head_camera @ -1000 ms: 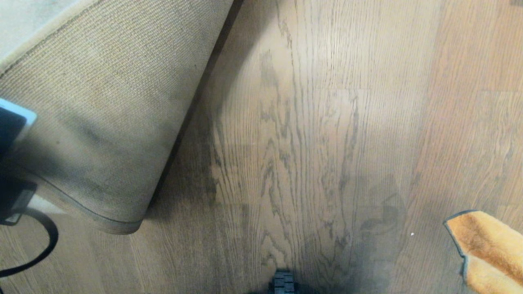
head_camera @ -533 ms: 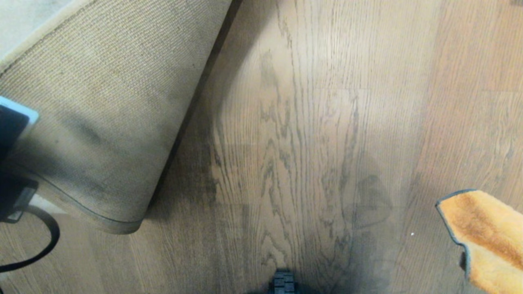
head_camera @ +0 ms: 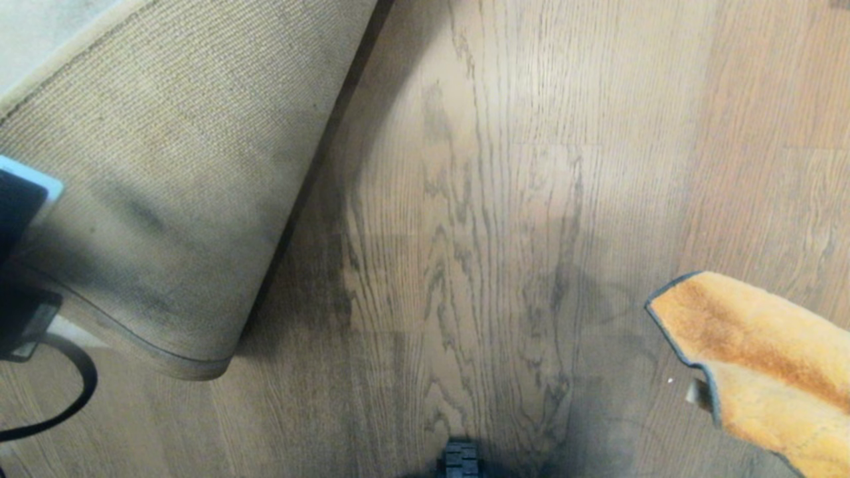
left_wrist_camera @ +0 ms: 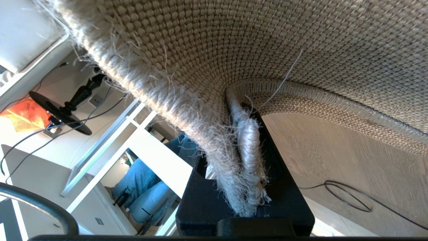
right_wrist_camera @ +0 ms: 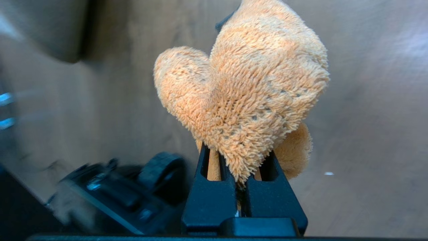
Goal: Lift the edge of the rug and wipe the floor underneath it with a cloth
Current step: Wipe the floor under the carpet with a rag
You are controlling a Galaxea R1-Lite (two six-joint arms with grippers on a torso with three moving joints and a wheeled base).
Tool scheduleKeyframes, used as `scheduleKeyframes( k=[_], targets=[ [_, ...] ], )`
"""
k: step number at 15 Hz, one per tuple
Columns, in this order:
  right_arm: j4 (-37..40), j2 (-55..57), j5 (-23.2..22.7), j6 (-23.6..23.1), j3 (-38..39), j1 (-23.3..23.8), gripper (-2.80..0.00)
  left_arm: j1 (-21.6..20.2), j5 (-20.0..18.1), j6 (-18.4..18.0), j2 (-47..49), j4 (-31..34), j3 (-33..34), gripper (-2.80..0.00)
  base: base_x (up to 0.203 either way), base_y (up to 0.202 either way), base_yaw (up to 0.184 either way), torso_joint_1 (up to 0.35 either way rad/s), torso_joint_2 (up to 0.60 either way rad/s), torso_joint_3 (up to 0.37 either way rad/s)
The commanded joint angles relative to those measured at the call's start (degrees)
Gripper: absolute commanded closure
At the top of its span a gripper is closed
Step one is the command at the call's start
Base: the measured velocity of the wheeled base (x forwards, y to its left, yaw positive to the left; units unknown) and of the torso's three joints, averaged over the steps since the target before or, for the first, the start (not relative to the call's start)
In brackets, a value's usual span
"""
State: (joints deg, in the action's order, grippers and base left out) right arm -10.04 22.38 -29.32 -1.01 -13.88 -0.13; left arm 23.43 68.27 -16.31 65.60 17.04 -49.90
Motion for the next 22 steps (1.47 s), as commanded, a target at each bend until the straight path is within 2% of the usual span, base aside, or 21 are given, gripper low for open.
scheduleKeyframes(
  k=[1,5,8,12,17,19,22],
  targets=[
    [-1.34,9.21,-4.05,-0.06,-0.73,-0.05,0.0,-0.05,0.38,-0.04,0.14,0.1,0.12,0.0,0.0,0.0,0.0,0.0,0.0,0.0],
    [-5.39,16.32,-8.32,0.0,-0.93,-0.24,0.0,-0.05,0.38,0.05,0.41,0.1,0.51,0.0,0.0,0.0,0.0,0.0,0.0,0.0],
    [-5.85,19.55,-12.32,-0.07,-1.09,-3.31,0.0,-0.06,0.38,-0.04,0.74,0.1,0.41,0.0,0.0,0.0,0.0,0.0,0.0,0.0],
    [-6.79,26.15,-12.73,0.45,-3.38,-14.56,0.0,-0.54,0.38,-0.04,1.2,0.1,0.33,0.0,0.0,0.0,0.0,0.0,0.0,0.0],
    [-22.88,43.6,-11.72,0.46,-5.95,-30.44,0.0,-1.02,0.45,-0.07,1.2,0.1,0.59,0.0,0.0,0.0,0.0,0.0,0.0,0.0],
    [-30.15,50.38,-7.89,0.46,-7.78,-37.19,0.0,-1.02,0.46,-0.12,1.2,0.1,0.42,0.0,0.0,0.0,0.0,0.0,0.0,0.0],
    [-37.52,58.05,-0.86,0.5,-12.23,-43.91,0.0,-1.02,0.46,-0.12,1.2,0.1,1.41,0.0,0.0,0.0,0.0,0.0,0.0,0.0]
  ],
)
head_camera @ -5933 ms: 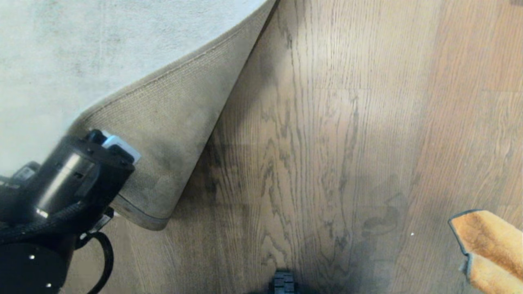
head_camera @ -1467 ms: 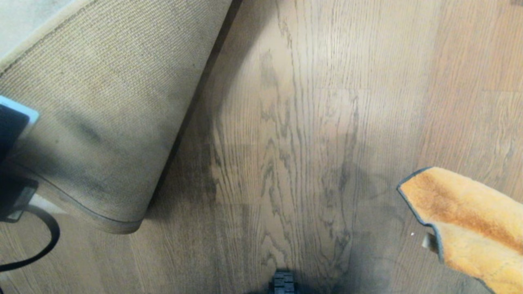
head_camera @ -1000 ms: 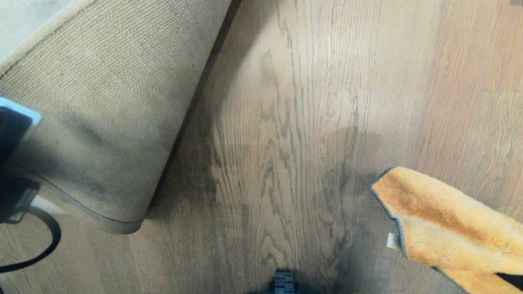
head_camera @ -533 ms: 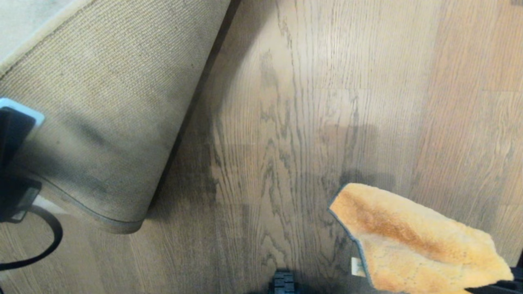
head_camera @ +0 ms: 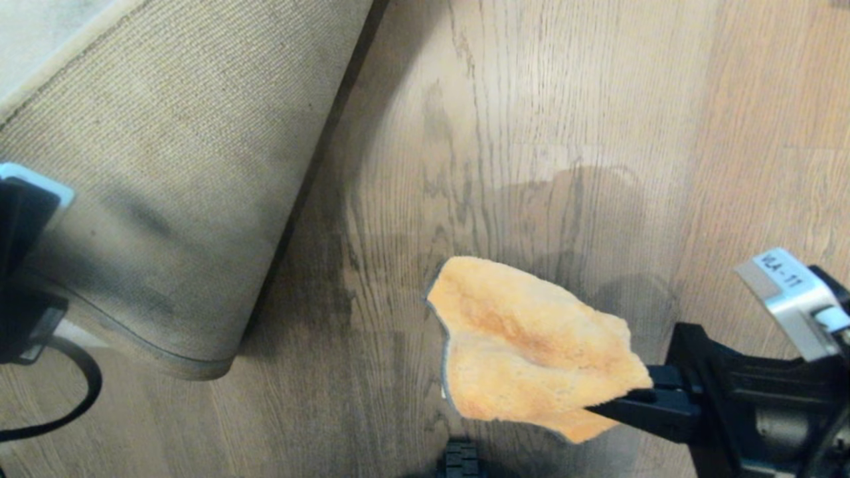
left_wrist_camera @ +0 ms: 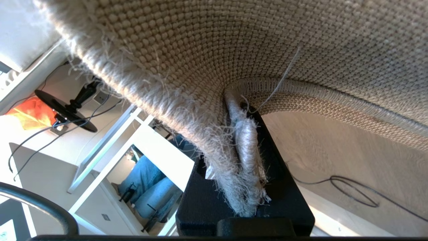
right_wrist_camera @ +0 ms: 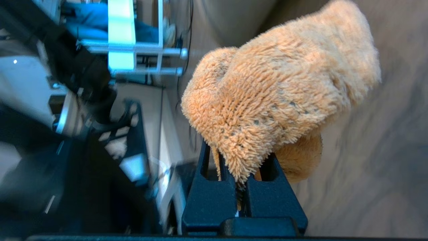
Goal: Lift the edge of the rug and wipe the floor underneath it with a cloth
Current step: Wipe the floor under the carpet with a rag
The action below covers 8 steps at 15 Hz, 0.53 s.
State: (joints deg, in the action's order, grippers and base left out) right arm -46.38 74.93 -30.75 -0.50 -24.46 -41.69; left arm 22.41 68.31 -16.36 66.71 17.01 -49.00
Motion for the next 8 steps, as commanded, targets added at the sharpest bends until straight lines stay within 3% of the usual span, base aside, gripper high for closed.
scheduleKeyframes(
  k=[1,4,8],
  targets=[
    [-1.82,7.1,1.28,-0.11,-3.88,-3.79,0.0,0.01,0.42,-0.08,0.09,0.13,0.8,0.0,0.0,0.0,0.0,0.0,0.0,0.0],
    [-2.21,11.47,6.09,-1.65,-8.92,-8.29,0.0,0.01,0.4,-0.08,0.25,0.13,0.57,0.0,0.0,0.0,0.0,0.0,0.0,0.0],
    [-2.13,14.96,13.08,-3.16,-9.73,-17.22,0.0,0.01,0.42,-0.08,0.43,0.13,0.49,0.0,0.0,0.0,0.0,0.0,0.0,0.0]
  ],
)
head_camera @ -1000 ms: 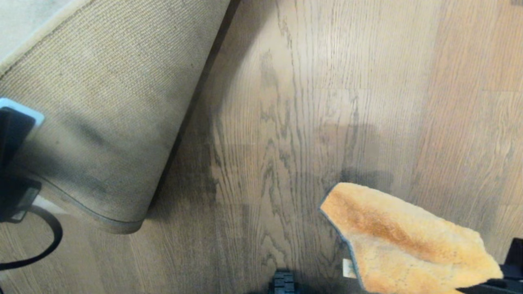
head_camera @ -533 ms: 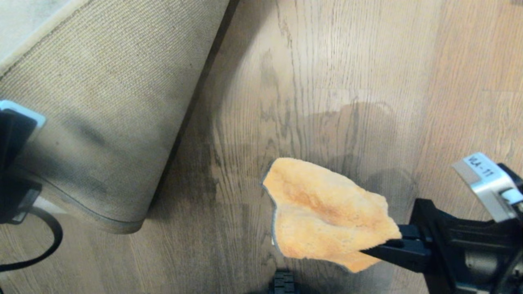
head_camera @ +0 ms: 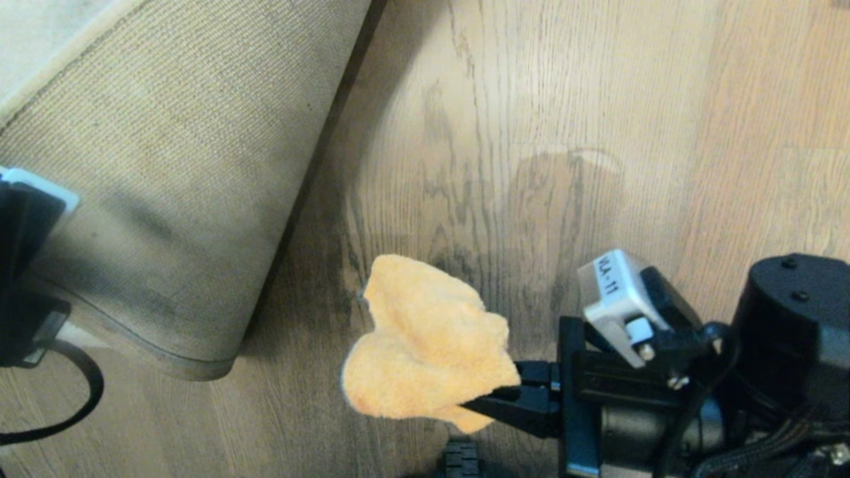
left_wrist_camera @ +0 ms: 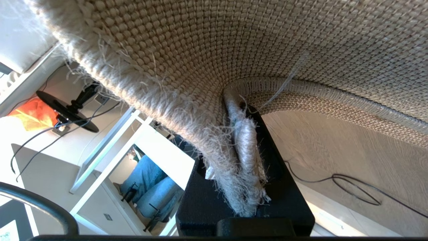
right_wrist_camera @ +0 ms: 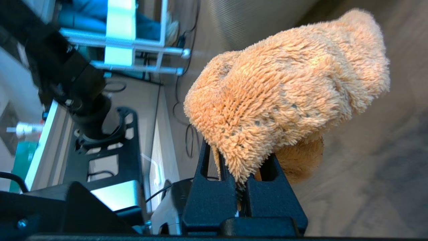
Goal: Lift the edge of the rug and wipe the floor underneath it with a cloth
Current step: Wipe the floor under the carpet with a rag
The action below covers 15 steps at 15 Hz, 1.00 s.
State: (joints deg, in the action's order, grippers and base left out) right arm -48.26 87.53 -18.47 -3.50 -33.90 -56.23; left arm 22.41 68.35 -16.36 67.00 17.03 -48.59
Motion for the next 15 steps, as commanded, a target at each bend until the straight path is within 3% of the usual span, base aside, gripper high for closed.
scheduleKeyframes(
  k=[1,3,6,12,15],
  targets=[
    [-0.21,4.08,3.61,-1.5,-0.41,-5.43,0.0,0.01,0.38,-0.08,0.08,0.11,0.05,0.0,0.0,0.0,0.0,0.0,0.0,0.0],
    [-0.65,8.6,7.83,-3.32,-0.9,-10.02,0.0,-0.26,0.38,-0.08,0.06,0.11,0.27,0.0,0.0,0.0,0.0,0.0,0.0,0.0],
    [-3.31,15.69,12.42,-3.83,-3.96,-13.18,0.0,-0.43,0.38,-0.08,0.06,0.11,-0.07,0.0,0.0,0.0,0.0,0.0,0.0,0.0],
    [-4.09,25.12,24.12,-3.72,-12.97,-13.55,0.0,-2.09,0.38,0.1,-0.38,0.11,0.08,0.0,0.0,0.0,0.0,0.0,0.0,0.0],
    [-4.37,27.57,25.02,-3.39,-15.13,-13.5,0.0,-2.28,0.38,0.1,-0.54,0.11,-0.01,0.0,0.0,0.0,0.0,0.0,0.0,0.0]
  ],
)
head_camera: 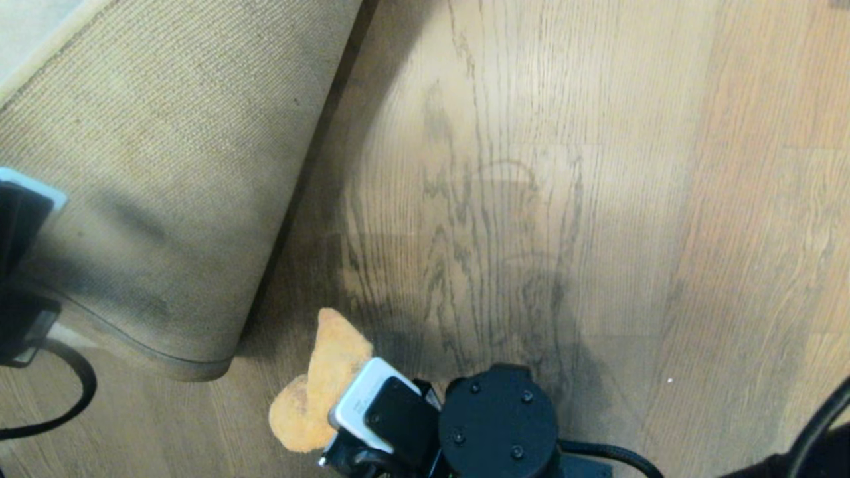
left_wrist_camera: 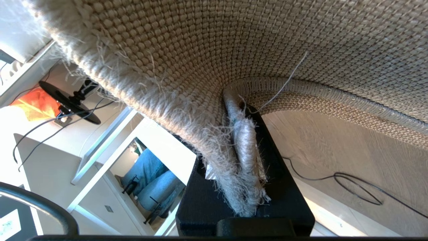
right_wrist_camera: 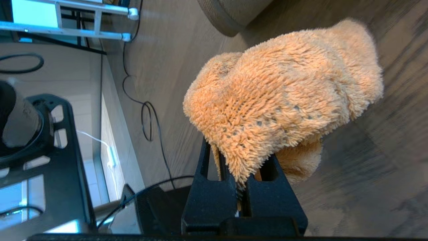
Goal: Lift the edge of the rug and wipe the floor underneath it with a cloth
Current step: Wipe the floor under the carpet with a rag
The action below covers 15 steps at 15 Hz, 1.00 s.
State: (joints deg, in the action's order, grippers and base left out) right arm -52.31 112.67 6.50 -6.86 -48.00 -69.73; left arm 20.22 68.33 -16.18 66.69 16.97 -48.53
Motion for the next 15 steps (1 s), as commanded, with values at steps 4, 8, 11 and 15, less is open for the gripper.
scheduleKeyframes(
  k=[4,8,11,15],
  targets=[
    [-3.06,8.57,1.07,0.6,-6.47,0.2,0.0,-0.22,0.4,0.01,-0.34,-0.01,0.16,0.0,0.0,0.0,0.0,0.0,0.0,0.0],
    [-5.4,13.94,5.15,2.13,-10.98,0.33,0.0,-0.45,0.31,0.05,-0.16,-0.01,0.19,0.0,0.0,0.0,0.0,0.0,0.0,0.0],
    [-10.2,17.7,6.48,2.88,-14.32,1.54,0.0,-0.54,0.31,0.09,-0.25,-0.01,-0.07,0.0,0.0,0.0,0.0,0.0,0.0,0.0],
    [-10.81,19.04,6.65,2.91,-15.58,4.39,0.0,-0.45,0.31,-0.08,-0.07,0.11,-0.1,0.0,0.0,0.0,0.0,0.0,0.0,0.0]
  ],
)
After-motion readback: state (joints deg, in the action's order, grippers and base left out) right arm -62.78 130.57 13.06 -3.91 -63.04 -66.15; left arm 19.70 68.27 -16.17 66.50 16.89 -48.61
